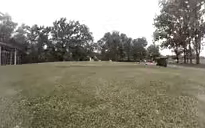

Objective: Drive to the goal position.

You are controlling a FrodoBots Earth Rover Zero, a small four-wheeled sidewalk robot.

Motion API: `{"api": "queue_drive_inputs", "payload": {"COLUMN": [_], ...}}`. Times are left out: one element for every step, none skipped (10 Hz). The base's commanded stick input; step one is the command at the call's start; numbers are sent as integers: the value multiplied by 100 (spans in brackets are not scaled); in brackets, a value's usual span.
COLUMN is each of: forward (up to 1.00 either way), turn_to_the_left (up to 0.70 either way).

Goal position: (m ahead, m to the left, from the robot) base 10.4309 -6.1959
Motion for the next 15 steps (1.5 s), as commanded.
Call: {"api": "queue_drive_inputs", "payload": {"forward": [70, 70, 70, 70, 70, 70, 70, 70, 70, 70, 70, 70, 70, 70, 70], "turn_to_the_left": [0, 0, 0, 0, 0, 0, 0, 0, -4, -11, -14, -11, -2, 0, 0]}}
